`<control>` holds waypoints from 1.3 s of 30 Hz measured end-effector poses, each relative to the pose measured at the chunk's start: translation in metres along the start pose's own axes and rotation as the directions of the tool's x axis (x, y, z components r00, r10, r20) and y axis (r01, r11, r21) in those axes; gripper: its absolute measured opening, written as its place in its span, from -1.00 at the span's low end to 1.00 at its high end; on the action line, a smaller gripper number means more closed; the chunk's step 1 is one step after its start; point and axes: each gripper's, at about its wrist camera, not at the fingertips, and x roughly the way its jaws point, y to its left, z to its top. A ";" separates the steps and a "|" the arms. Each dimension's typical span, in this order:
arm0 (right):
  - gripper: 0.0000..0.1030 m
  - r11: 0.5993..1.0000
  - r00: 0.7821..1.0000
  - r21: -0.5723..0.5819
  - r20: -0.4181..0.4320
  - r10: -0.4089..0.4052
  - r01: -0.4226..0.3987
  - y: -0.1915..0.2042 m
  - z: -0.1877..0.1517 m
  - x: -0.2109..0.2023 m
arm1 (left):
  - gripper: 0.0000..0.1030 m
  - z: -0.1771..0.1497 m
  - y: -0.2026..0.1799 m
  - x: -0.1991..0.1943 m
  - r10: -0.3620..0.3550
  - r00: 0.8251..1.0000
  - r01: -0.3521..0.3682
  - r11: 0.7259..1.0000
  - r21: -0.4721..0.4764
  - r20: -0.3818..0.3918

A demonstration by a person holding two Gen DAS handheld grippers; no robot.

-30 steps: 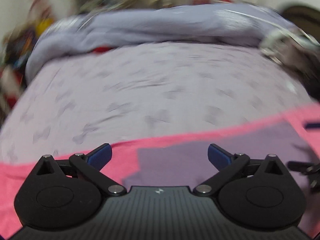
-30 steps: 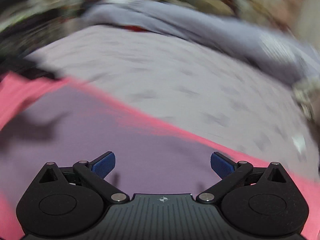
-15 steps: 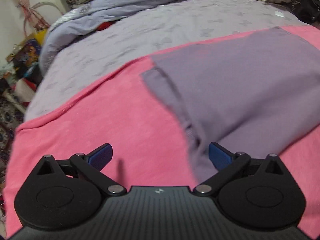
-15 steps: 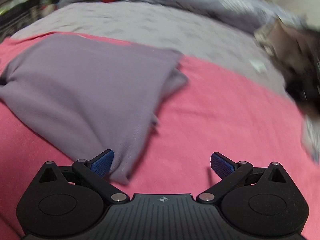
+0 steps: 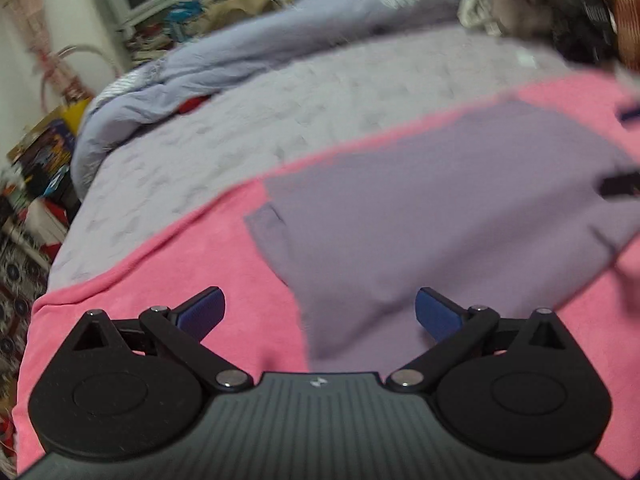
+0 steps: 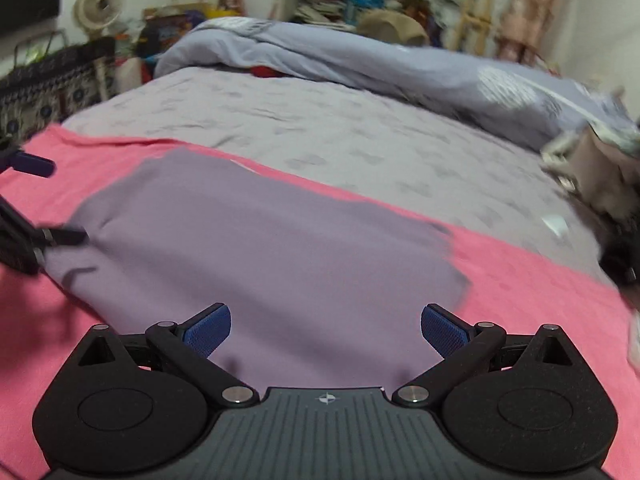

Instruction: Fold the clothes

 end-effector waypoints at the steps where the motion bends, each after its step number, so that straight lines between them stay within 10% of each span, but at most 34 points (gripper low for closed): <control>1: 0.99 1.000 1.000 -0.028 -0.001 -0.010 0.010 0.010 0.001 0.008 | 0.99 -0.005 -0.006 0.011 0.014 0.999 -0.012 1.000 0.028 -0.048; 12: 0.99 0.985 0.997 -0.171 -0.076 0.006 -0.019 0.020 -0.068 -0.012 | 0.98 -0.005 0.011 -0.021 0.043 0.999 -0.039 0.990 -0.137 0.024; 16: 0.94 0.987 0.988 -0.158 -0.156 -0.007 -0.018 0.011 -0.058 -0.020 | 0.98 0.025 -0.035 -0.007 -0.054 0.994 0.065 0.991 -0.119 0.094; 21: 0.93 0.984 0.991 -0.136 -0.060 -0.122 0.113 -0.025 -0.034 -0.041 | 0.98 0.014 -0.116 0.017 -0.086 0.993 0.087 0.996 -0.009 0.083; 24: 0.93 0.974 0.998 -0.219 0.035 -0.056 0.062 -0.028 -0.013 -0.033 | 0.98 -0.012 -0.100 0.014 -0.130 0.986 0.154 0.953 -0.261 0.108; 28: 0.89 0.941 0.997 -0.340 0.069 0.016 0.009 -0.007 0.027 0.008 | 0.98 -0.013 -0.104 0.011 -0.119 0.987 0.140 0.963 -0.228 0.105; 39: -0.51 0.923 0.945 -0.228 -0.185 0.271 -0.310 0.034 0.058 0.060 | 0.96 -0.037 -0.083 -0.030 -0.069 0.997 0.075 0.981 -0.180 0.039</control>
